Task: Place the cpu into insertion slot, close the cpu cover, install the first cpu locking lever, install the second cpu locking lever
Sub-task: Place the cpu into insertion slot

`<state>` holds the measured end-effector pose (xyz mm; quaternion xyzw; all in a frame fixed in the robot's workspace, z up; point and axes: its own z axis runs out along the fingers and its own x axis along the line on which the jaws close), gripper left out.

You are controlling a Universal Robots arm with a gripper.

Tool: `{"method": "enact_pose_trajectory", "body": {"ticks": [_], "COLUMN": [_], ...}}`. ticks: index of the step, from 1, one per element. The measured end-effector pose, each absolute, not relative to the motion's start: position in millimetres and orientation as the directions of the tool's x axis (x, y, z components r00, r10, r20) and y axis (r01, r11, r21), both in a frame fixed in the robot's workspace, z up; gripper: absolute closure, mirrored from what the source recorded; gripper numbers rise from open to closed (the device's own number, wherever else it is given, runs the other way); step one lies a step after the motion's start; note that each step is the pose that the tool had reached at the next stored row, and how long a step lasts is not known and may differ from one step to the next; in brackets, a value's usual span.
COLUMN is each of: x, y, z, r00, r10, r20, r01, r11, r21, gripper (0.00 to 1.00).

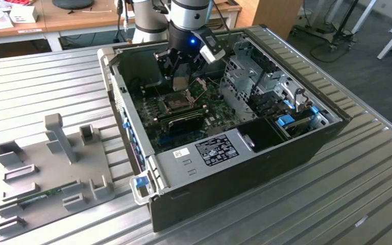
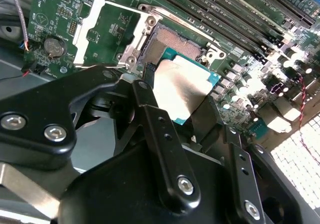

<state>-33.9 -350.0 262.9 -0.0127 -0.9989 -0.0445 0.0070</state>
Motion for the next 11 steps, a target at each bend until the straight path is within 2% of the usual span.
{"method": "enact_pose_trajectory", "body": {"ticks": [11], "x": [-33.9], "y": [-350.0], "z": [262.6], "r00": [-1.000], "r10": [0.025], "r20": [0.015], "r01": [0.026], "r11": [0.996], "r21": [0.089], "gripper": [0.46]}}
